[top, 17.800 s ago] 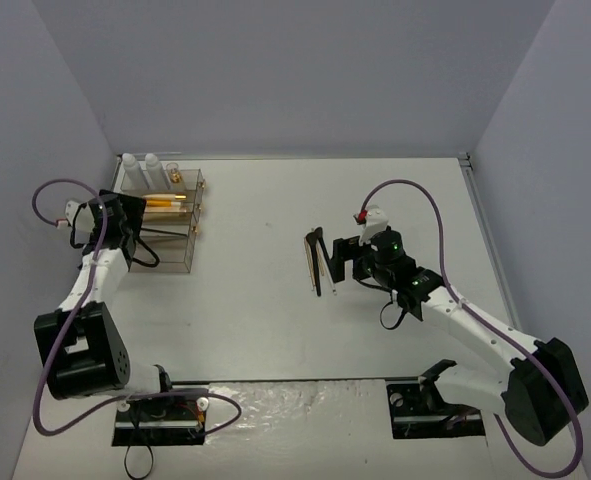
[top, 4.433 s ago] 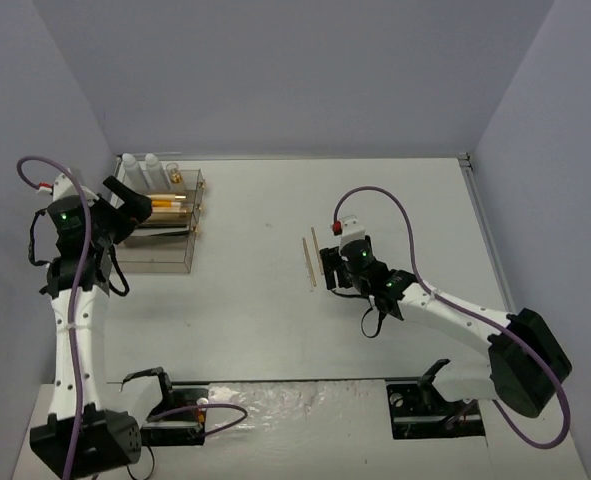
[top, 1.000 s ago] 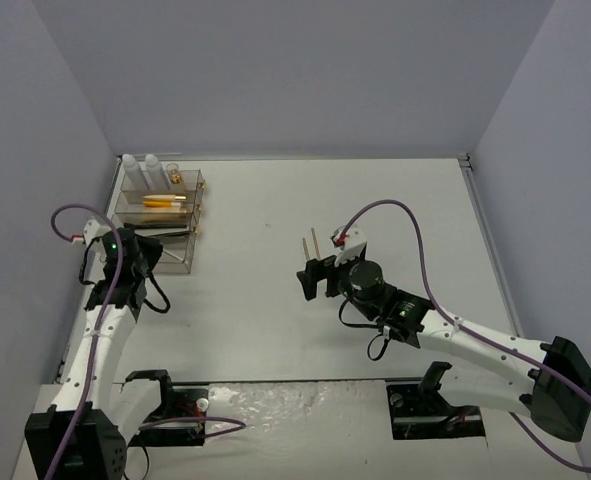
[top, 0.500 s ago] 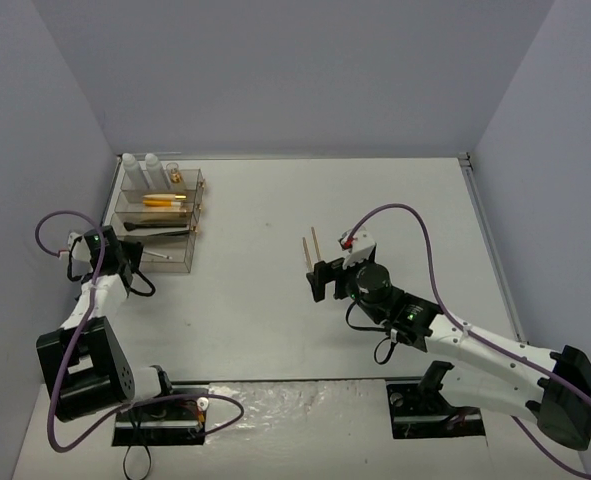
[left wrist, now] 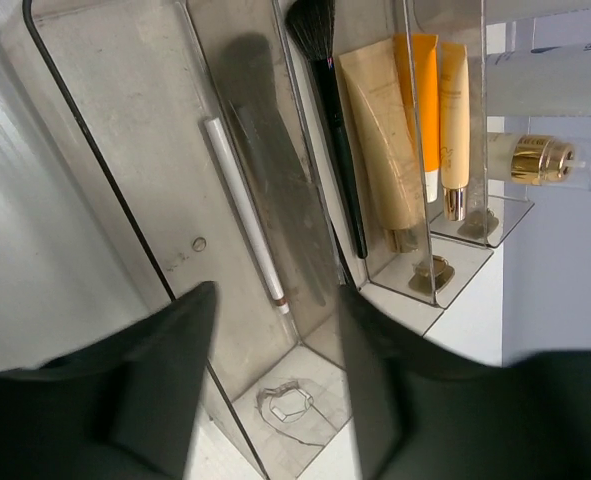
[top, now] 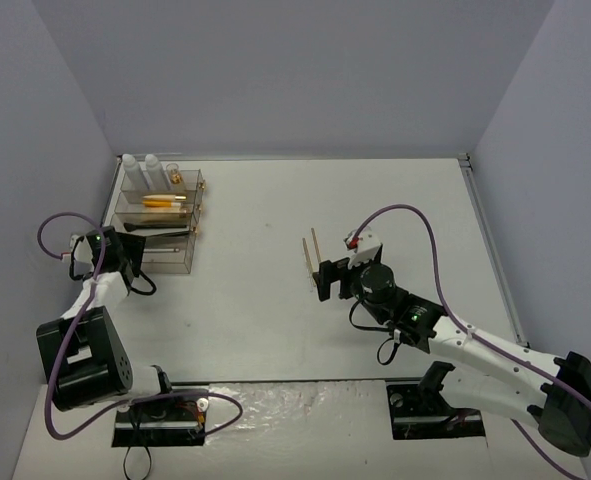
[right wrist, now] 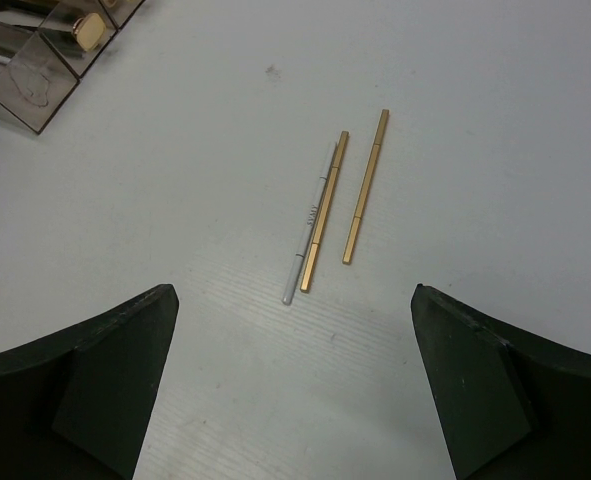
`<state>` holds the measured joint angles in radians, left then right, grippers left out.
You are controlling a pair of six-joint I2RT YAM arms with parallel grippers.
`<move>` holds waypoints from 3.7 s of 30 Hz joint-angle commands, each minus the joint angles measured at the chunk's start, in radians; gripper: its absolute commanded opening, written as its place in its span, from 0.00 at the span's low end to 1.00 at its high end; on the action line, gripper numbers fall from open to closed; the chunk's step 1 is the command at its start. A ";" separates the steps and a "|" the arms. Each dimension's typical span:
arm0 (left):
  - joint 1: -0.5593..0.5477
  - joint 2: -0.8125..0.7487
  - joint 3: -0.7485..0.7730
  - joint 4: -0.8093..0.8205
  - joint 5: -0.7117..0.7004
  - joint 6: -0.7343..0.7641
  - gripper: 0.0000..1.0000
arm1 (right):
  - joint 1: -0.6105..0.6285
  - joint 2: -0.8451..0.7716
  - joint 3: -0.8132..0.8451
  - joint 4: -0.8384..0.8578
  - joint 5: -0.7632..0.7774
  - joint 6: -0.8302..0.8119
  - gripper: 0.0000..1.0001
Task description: Organize the makeup
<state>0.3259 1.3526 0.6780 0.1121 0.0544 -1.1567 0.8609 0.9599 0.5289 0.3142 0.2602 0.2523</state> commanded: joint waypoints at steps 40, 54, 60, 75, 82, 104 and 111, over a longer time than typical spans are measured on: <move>-0.479 -0.723 0.203 -0.572 0.221 0.911 0.97 | -0.227 0.815 0.317 0.076 -0.020 0.060 0.06; -0.749 -0.477 0.293 -0.417 0.050 0.713 0.97 | -0.118 0.339 0.195 0.150 -0.151 0.028 0.00; -0.933 -0.356 0.349 -0.291 -0.093 0.568 0.97 | -0.038 0.211 0.183 0.225 -0.212 0.053 0.00; -1.067 -0.183 0.344 0.030 -0.182 0.296 0.70 | -0.022 0.143 0.110 0.394 -0.329 0.131 0.00; -1.068 -0.132 0.345 0.064 -0.176 0.234 0.49 | -0.016 0.145 0.099 0.421 -0.334 0.134 0.00; -1.022 -0.094 0.308 0.068 -0.212 0.115 0.00 | -0.016 0.121 0.089 0.354 -0.275 0.095 0.67; -0.774 -0.190 0.231 -0.043 -0.189 0.114 0.00 | -0.021 0.077 0.094 0.209 -0.152 0.048 0.87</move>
<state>-0.5836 1.2508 0.9137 0.0917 -0.1258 -1.0302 0.8394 1.0815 0.6037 0.5377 0.0107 0.3362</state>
